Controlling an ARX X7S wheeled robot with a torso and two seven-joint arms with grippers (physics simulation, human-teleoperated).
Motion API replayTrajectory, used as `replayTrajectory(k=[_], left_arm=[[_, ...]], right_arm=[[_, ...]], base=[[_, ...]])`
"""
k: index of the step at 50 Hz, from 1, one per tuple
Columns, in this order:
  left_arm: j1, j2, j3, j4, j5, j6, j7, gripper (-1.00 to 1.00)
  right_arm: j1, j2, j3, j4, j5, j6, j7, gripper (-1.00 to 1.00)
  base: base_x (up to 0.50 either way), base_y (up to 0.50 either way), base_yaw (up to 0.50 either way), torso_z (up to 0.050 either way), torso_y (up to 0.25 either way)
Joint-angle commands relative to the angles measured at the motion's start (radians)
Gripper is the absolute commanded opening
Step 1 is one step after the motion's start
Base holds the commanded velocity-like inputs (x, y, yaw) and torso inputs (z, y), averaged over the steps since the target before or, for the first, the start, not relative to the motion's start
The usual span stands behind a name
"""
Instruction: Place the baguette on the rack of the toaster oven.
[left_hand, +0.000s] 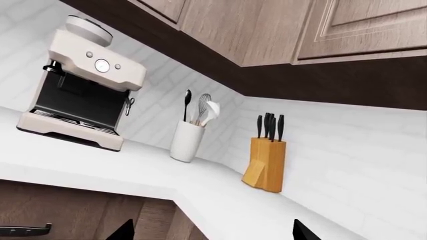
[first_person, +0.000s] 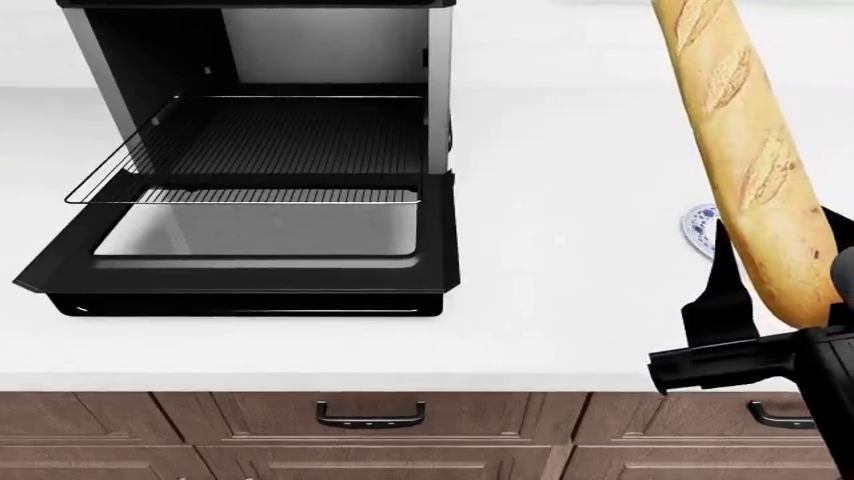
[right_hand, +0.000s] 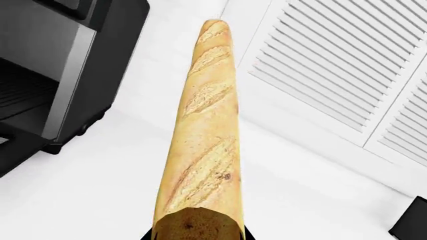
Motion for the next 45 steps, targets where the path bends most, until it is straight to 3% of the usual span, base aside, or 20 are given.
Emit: replayTrajectory(k=[1,9,18,45], left_arm=[[0.002,0.002,-0.001,0.001,-0.004,0.003,0.002,1.0],[0.001,0.0,0.0,-0.001,-0.004,0.001,0.001,1.0],[-0.002,-0.001,0.007,0.003,0.003,-0.003,0.0,1.0],[-0.001,-0.001,0.005,0.003,0.001,-0.002,0.0,1.0]], right_arm=[[-0.013,-0.073,0.092,-0.001,0.07,0.08,0.054,-1.0],[-0.007,-0.126,0.079,0.001,0.075,0.107,0.059,-1.0],[-0.165,-0.175,0.366,-0.004,0.196,0.233,0.088,-1.0],[-0.164,-0.314,0.298,-0.005,0.172,0.302,0.088,-1.0]], base=[[0.0,0.0,0.0,0.0,0.0],[0.0,0.0,0.0,0.0,0.0],[0.0,0.0,0.0,0.0,0.0],[0.0,0.0,0.0,0.0,0.0]])
